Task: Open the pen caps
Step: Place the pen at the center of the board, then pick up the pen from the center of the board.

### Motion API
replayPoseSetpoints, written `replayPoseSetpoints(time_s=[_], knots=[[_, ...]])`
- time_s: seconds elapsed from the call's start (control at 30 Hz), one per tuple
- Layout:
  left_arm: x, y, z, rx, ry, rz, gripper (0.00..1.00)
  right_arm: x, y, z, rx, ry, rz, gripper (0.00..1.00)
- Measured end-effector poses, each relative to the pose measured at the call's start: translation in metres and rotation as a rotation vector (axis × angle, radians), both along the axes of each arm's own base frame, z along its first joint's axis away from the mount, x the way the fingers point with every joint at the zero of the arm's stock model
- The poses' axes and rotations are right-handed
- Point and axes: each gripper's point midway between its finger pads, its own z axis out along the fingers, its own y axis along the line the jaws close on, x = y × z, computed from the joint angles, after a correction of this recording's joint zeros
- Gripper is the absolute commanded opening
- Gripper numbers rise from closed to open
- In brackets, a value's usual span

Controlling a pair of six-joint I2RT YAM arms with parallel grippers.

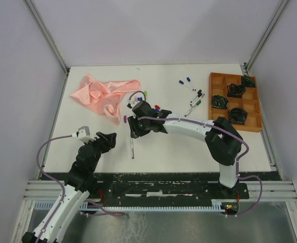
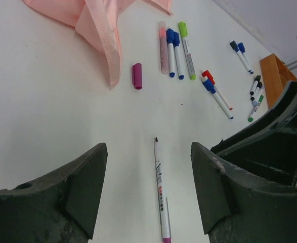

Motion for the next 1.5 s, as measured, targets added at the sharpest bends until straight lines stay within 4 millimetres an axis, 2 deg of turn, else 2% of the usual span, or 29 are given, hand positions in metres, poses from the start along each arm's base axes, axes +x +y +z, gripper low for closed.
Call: replayPoseSetpoints(time_s=[0.17,0.3,0.37,0.43,0.53,0.67,0.77,0.87,0.97,1.03,1.17,1.27,1.33,1.5], knots=[[0.0,-0.01,-0.013,0.013,0.064,-0.052,0.7,0.013,-0.011,0.025,0.049,-0.039,0.028,0.47],[0.001,-0.015,-0.015,0.038,0.12,-0.08,0.7,0.019,-0.029,0.051,0.149,-0.016,0.144,0.48],[0.005,-0.018,-0.01,0.048,0.127,-0.088,0.68,0.029,-0.044,0.068,0.206,-0.02,0.182,0.48],[0.013,-0.024,-0.001,0.049,0.129,-0.103,0.68,0.042,-0.072,0.095,0.263,-0.055,0.208,0.5],[0.028,-0.034,0.006,0.054,0.146,-0.13,0.68,0.053,-0.109,0.128,0.282,-0.14,0.221,0.56],[0.055,-0.05,0.011,0.091,0.202,-0.165,0.68,0.036,-0.14,0.168,0.267,-0.276,0.294,0.6],[0.081,-0.062,0.014,0.126,0.244,-0.188,0.68,0.017,-0.157,0.187,0.266,-0.357,0.351,0.66],[0.114,-0.074,0.017,0.169,0.281,-0.198,0.69,0.006,-0.18,0.19,0.283,-0.4,0.344,0.68],[0.148,-0.084,0.021,0.208,0.292,-0.194,0.69,0.009,-0.21,0.185,0.279,-0.423,0.272,0.68],[0.164,-0.087,0.021,0.234,0.299,-0.189,0.69,0.012,-0.222,0.181,0.275,-0.43,0.239,0.68],[0.198,-0.093,0.01,0.299,0.346,-0.18,0.63,0.012,-0.227,0.172,0.272,-0.419,0.238,0.68],[0.221,-0.098,-0.002,0.348,0.397,-0.178,0.51,0.013,-0.227,0.168,0.268,-0.41,0.25,0.68],[0.233,-0.099,-0.011,0.386,0.423,-0.177,0.47,0.013,-0.227,0.164,0.263,-0.401,0.255,0.68],[0.247,-0.097,-0.039,0.474,0.509,-0.183,0.4,0.012,-0.228,0.161,0.253,-0.398,0.265,0.68]])
